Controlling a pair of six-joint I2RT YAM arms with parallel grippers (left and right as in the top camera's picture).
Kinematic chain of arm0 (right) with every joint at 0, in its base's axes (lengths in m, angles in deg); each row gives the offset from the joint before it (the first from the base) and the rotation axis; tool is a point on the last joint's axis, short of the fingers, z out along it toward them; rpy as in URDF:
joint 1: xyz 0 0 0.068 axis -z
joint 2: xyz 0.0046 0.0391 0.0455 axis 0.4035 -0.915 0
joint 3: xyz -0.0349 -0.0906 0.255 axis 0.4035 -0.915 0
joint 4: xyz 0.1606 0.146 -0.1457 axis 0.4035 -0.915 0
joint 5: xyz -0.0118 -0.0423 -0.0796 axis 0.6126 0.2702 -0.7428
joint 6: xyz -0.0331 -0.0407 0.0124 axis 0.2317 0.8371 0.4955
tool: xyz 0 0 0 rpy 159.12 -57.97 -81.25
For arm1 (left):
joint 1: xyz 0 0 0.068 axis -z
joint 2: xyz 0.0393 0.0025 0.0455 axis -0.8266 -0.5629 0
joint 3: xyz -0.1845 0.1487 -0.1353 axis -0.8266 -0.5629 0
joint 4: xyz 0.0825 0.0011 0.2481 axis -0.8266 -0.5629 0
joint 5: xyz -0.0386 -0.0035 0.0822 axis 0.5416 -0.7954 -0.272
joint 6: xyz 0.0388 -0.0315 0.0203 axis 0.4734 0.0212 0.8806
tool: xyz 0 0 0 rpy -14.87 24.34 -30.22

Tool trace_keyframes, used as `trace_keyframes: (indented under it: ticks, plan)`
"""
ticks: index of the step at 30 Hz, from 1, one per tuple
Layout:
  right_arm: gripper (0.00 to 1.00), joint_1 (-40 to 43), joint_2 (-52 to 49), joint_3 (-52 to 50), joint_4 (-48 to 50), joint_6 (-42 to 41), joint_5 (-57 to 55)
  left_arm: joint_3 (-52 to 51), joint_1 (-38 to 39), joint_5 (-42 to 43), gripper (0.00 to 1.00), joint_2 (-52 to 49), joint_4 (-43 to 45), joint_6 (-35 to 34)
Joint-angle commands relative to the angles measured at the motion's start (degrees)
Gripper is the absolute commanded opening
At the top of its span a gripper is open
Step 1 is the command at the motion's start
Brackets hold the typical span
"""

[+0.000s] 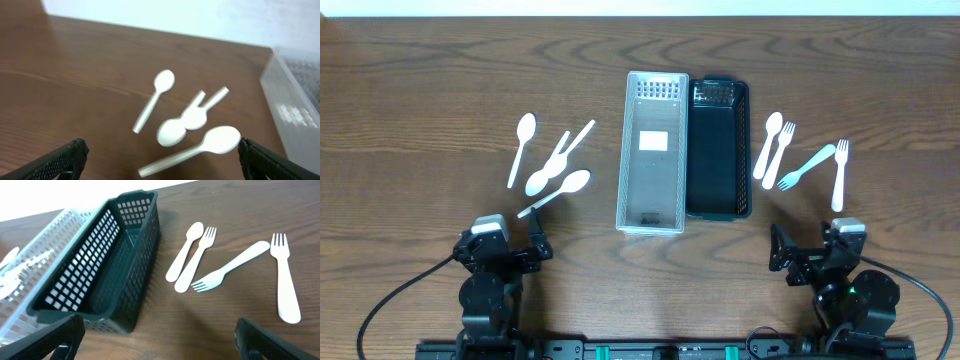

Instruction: Pack container

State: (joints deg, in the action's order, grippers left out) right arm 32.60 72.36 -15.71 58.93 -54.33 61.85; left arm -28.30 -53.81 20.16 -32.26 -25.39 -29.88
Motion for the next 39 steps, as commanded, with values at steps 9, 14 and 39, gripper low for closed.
trace_keyframes:
  ticks: [9, 14, 39]
  plan:
    - [0.99, -0.5, -35.58, 25.31, -1.66, -2.49, -7.26, 22.49, -0.26, 3.89, 0.98, -24.3, -14.69, -3.54]
    - [0.99, -0.42, -59.23, 42.53, -10.19, 1.55, -11.63, 34.77, -0.26, 3.85, 0.98, -39.74, -15.78, -3.5]
    - [0.74, 9.53, -110.09, 67.45, -17.44, 2.43, -18.32, 48.54, -0.31, 3.85, 0.98, -74.51, -18.62, -2.69]
